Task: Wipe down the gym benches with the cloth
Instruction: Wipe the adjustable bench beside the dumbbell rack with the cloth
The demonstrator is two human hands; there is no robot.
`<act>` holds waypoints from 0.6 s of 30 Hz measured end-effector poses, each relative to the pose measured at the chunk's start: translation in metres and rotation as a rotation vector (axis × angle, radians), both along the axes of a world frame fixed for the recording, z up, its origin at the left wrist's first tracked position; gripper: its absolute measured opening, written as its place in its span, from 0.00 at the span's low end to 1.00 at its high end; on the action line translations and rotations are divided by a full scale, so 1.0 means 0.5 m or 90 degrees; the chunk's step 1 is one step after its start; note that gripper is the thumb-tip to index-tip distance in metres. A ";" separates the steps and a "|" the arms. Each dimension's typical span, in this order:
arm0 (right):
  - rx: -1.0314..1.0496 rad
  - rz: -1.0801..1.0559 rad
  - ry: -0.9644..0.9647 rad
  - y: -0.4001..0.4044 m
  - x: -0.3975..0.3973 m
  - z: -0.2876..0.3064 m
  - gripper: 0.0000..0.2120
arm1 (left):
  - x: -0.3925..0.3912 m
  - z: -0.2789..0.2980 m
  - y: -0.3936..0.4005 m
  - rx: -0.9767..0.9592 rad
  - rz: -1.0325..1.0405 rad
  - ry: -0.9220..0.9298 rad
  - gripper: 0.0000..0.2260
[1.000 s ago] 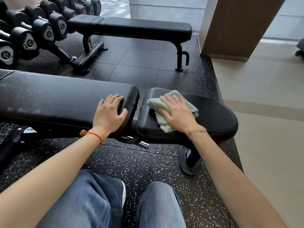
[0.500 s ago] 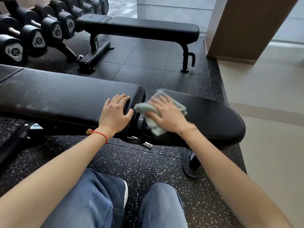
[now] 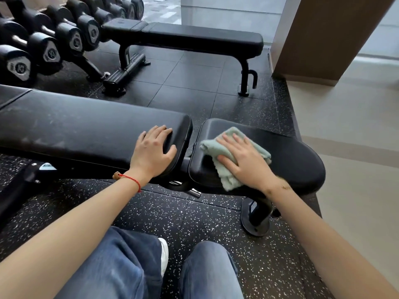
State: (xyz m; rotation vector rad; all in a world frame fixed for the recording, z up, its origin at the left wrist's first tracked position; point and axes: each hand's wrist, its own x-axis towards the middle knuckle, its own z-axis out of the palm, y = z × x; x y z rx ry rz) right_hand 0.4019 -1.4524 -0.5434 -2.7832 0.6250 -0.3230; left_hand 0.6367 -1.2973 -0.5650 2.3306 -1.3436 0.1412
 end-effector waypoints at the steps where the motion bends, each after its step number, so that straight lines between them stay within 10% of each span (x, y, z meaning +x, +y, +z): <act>1: 0.001 0.021 -0.001 0.020 -0.040 0.001 0.28 | -0.001 0.000 0.000 0.001 -0.001 0.000 0.23; 7: 0.031 -0.116 -0.013 -0.038 -0.156 0.011 0.27 | 0.000 0.010 -0.002 0.022 -0.003 0.003 0.24; 18: -0.048 -0.094 0.072 -0.137 0.175 0.009 0.30 | 0.072 0.023 -0.117 0.040 -0.058 -0.018 0.25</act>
